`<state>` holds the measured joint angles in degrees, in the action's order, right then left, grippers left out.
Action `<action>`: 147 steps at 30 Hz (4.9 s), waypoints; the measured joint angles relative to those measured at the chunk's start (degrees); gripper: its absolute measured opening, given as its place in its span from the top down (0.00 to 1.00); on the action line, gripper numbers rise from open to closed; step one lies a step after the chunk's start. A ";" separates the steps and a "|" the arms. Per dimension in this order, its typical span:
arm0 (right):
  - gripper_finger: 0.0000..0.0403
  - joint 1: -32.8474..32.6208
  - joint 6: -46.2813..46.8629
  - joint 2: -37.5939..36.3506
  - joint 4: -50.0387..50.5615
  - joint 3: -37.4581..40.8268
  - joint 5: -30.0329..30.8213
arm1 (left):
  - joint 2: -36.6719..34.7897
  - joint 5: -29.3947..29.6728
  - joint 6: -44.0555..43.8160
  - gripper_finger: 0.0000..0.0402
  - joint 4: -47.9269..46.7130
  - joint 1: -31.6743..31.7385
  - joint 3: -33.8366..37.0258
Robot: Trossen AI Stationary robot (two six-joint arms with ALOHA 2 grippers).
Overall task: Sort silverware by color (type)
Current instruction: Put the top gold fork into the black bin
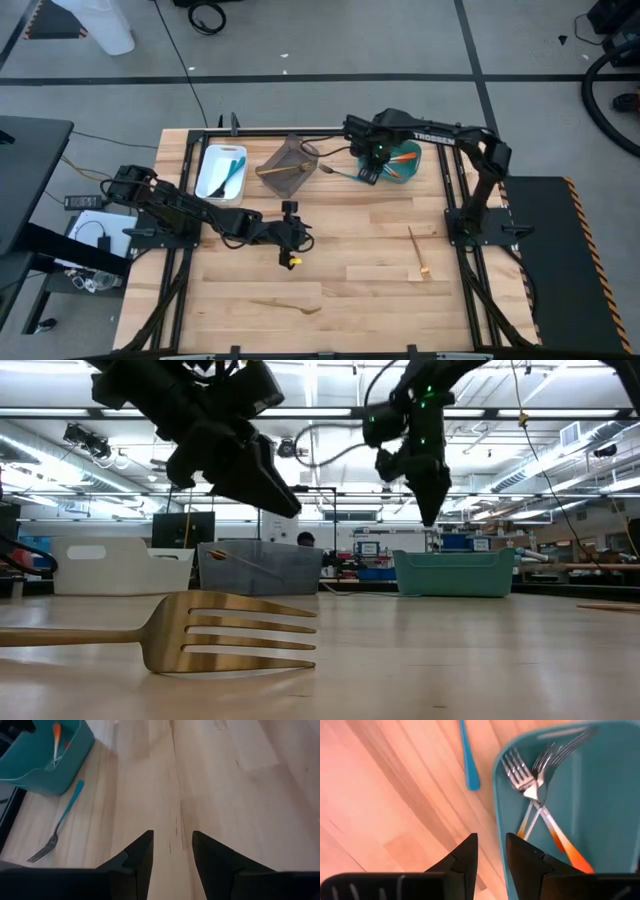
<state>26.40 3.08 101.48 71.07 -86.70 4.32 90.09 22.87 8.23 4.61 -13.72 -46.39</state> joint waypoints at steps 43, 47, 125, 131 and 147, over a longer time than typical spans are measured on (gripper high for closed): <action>0.73 -34.29 31.29 -12.04 -12.74 15.69 6.37 | -0.20 0.07 -1.17 0.64 -1.47 0.50 0.09; 0.73 -36.12 36.29 -12.04 -12.54 17.93 6.00 | -0.19 -0.01 -0.90 0.64 -1.40 1.54 0.09; 0.71 -51.83 79.44 -24.73 -22.70 50.78 -5.93 | -0.16 -7.56 7.43 0.64 6.49 7.17 0.11; 0.68 -51.83 79.82 -24.73 -23.27 52.71 -7.16 | -0.16 -7.56 7.43 0.64 6.75 7.17 0.11; 0.74 -51.83 78.19 -24.73 -25.67 53.24 -9.95 | -0.16 -7.56 7.47 0.64 7.29 7.17 0.11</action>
<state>-25.43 81.28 76.75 45.40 -33.45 -5.63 89.93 15.31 15.70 11.90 -6.55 -46.28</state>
